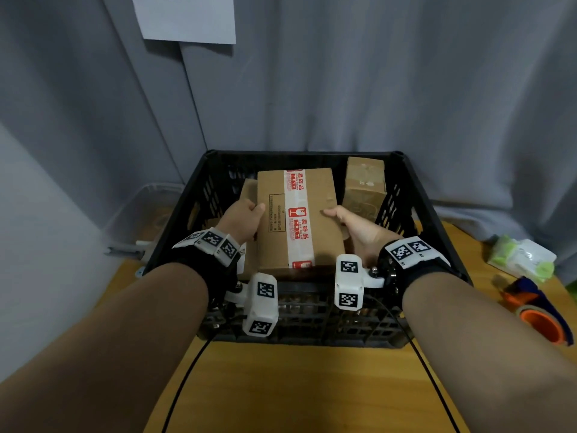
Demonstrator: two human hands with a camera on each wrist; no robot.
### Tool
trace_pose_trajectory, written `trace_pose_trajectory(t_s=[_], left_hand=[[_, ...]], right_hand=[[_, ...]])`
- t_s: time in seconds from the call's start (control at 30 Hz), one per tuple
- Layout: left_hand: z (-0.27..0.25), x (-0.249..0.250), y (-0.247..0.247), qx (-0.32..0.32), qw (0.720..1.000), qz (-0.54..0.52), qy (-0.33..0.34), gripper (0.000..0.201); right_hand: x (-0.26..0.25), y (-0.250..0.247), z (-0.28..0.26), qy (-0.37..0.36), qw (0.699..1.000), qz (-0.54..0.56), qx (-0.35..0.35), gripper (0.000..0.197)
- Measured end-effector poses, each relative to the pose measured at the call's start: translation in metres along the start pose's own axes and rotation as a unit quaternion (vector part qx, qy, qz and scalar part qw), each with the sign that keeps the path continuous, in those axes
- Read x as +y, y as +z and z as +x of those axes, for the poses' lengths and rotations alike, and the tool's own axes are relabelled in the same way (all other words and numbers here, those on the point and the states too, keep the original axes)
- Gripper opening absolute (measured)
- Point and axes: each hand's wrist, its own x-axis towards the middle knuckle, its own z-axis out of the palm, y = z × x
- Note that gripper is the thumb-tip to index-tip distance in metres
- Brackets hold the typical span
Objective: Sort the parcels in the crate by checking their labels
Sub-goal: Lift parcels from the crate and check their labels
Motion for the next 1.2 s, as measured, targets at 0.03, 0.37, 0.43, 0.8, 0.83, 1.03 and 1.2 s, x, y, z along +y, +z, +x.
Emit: trace_pose_trajectory(t_s=[0.03,0.37,0.43,0.8,0.83,1.03,1.2], left_hand=[[-0.001,0.001,-0.001,0.006,1.0,-0.01,-0.001,0.032],[-0.01,0.043,-0.014,0.039,0.995,-0.059,0.065,0.053],[-0.01,0.059,-0.022,0.037,0.993,-0.071,0.086,0.052],[-0.041,0.137,-0.023,-0.083,0.976,-0.171,0.108,0.055],[-0.042,0.14,-0.02,-0.093,0.968,-0.214,0.095,0.057],[-0.034,0.144,-0.012,-0.017,0.934,-0.354,0.045,0.081],[-0.032,0.131,-0.013,0.056,0.921,-0.383,0.039,0.111]], right_hand=[[0.0,0.0,0.0,-0.001,1.0,0.008,0.002,0.053],[-0.026,-0.008,-0.028,-0.082,0.995,0.051,0.026,0.068],[-0.043,-0.014,-0.042,-0.112,0.992,0.036,0.039,0.068],[-0.09,-0.021,-0.086,-0.384,0.833,-0.29,0.274,0.104],[-0.088,-0.018,-0.088,-0.396,0.811,-0.322,0.287,0.105],[-0.079,-0.009,-0.091,-0.451,0.778,-0.365,0.242,0.104],[-0.078,0.001,-0.098,-0.459,0.819,-0.335,0.077,0.09]])
